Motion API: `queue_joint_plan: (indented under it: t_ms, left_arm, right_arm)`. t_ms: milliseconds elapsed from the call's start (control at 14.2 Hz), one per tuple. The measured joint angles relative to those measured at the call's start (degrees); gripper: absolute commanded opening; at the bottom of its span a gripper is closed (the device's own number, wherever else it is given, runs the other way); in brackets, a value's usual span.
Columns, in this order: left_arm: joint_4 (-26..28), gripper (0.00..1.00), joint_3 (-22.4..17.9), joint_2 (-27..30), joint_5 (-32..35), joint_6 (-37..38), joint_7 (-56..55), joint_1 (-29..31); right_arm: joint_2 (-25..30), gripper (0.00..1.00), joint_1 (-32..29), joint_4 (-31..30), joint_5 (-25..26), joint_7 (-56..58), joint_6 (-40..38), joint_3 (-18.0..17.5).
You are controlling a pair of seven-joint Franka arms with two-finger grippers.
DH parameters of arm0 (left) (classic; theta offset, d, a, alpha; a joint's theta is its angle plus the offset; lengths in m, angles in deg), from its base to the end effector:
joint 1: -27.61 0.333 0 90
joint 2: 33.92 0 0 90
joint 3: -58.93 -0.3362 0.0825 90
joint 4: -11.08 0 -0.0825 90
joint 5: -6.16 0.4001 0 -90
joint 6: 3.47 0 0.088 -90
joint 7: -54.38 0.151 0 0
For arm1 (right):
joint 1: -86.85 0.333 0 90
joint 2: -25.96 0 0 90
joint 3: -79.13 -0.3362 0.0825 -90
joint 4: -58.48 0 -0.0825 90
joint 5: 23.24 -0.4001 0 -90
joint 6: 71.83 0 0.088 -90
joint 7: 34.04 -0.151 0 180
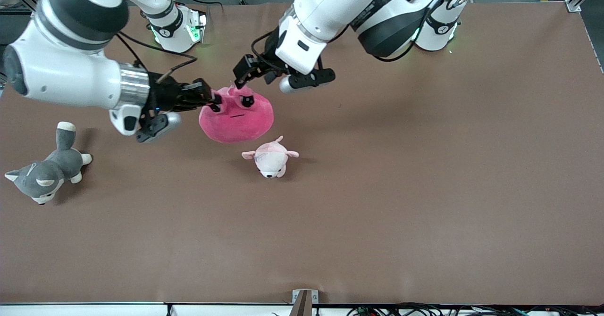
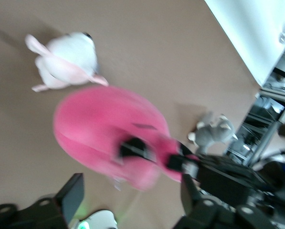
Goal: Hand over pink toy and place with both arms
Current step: 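Lower the pink toy with the right gripper while the left gripper withdraws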
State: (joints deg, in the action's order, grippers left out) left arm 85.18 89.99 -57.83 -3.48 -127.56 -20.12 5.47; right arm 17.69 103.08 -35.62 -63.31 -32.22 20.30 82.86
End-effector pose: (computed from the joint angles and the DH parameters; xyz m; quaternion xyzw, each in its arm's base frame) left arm 0.5042 -0.5603 0.5755 0.9196 0.2469 -0.0471 0.3019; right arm 0.5702 0.2259 0.5176 -0.9354 -0.0739 0.1145 0.3262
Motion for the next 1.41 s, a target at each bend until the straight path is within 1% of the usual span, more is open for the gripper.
queue_joint_plan:
  t_ms: [141,353,494,635,776,847,1059,1200,1412]
  left_arm:
    - [-0.23,1.0,-0.51,1.69,4.73,6.85,0.02,3.02]
    - [-0.32,1.0,-0.63,3.85,10.67,18.02,1.91,7.72]
    - [-0.33,1.0,-0.79,4.97,11.5,24.02,9.22,11.91]
    - [-0.33,1.0,-0.97,5.56,11.63,28.14,18.01,16.94]
    - [-0.35,1.0,-1.08,5.72,12.46,33.13,25.71,21.76]
    - [-0.36,1.0,-1.1,5.79,13.92,35.32,29.56,23.69]
    - [-0.41,1.0,-1.1,6.69,20.53,36.95,42.11,26.85]
    - [-0.41,1.0,-1.12,7.36,24.77,37.21,50.39,27.68]
    - [-0.41,1.0,-2.01,7.61,26.54,37.32,59.79,28.77]
  right_arm:
    - [0.03,0.0,-5.09,0.05,0.18,2.52,-1.61,0.2]
    - [-0.35,0.0,-12.52,-0.04,2.08,5.33,-1.85,0.51]
    - [-1.73,0.0,-16.75,-0.06,3.56,7.19,-1.81,0.58]
    - [-4.02,0.0,-19.41,0.02,5.44,8.82,-1.65,0.58]
    - [-7.1,0.0,-21.28,0.14,5.65,13.14,-1.36,0.54]
    - [-8.9,0.0,-22.37,0.23,5.65,16.17,-1.05,0.54]
    - [-15.15,0.0,-26.19,2.85,5.64,25.07,-0.86,0.54]
    - [-18.96,0.01,-28.17,5.59,5.49,28.46,-3.82,0.5]
    - [-23.12,0.01,-29.81,7.33,2.63,30.96,-8.17,0.41]
